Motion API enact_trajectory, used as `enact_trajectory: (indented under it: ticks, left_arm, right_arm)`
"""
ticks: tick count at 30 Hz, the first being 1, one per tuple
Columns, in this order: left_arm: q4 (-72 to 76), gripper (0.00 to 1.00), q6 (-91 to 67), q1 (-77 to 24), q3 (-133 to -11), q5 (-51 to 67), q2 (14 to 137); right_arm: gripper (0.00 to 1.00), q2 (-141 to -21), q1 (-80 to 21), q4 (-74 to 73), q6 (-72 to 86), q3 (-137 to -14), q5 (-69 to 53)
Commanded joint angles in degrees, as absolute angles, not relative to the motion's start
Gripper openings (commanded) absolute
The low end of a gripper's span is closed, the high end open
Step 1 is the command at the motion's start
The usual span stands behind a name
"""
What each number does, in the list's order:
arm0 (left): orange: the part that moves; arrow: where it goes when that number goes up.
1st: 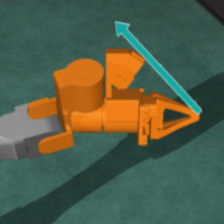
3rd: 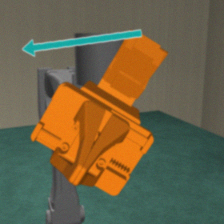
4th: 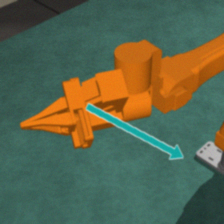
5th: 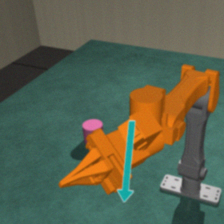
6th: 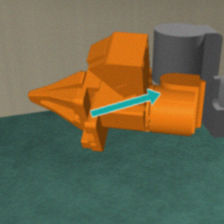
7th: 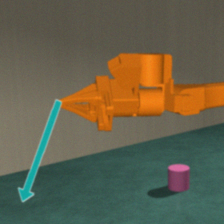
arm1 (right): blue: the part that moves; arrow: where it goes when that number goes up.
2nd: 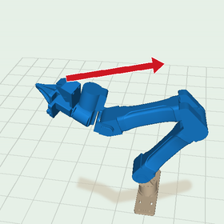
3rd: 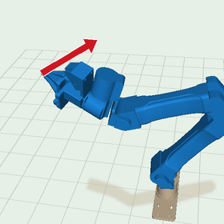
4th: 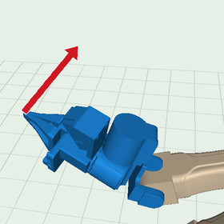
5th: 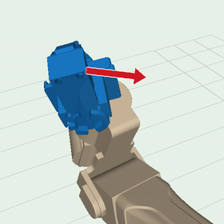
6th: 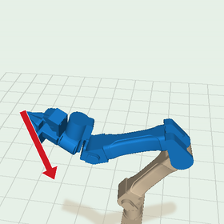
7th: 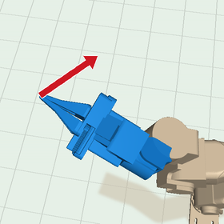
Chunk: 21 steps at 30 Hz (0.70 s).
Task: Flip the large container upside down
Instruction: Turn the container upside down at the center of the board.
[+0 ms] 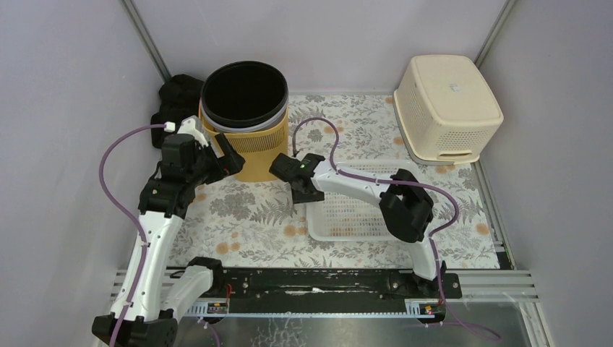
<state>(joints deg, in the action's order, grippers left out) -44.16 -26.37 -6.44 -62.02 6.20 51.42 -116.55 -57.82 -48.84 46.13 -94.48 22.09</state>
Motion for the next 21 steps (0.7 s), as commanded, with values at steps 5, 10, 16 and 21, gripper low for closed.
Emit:
enact_trajectory:
  ticks: [5,10,16,21]
  left_arm:
    - [-42.3,1.00,-25.2,-6.8,-61.0,7.7,50.4]
    - [-42.3,1.00,-25.2,-6.8,-60.8,7.6,50.5]
    - [-42.7,1.00,-25.3,-6.8,-61.4,7.6,50.5]
    - [-44.0,1.00,-25.2,-6.8,-63.8,7.5,51.3]
  right_arm:
    - [0.34,-117.5,-58.4,-52.1,47.9,-95.9,26.6]
    - [0.01,-117.0,-58.4,-51.5,47.9,-95.7,26.3]
    - [0.00,-114.2,-58.4,-50.6,46.0,-96.5,23.6]
    - [0.00,-108.5,-58.4,-48.5,43.4,-97.7,18.6]
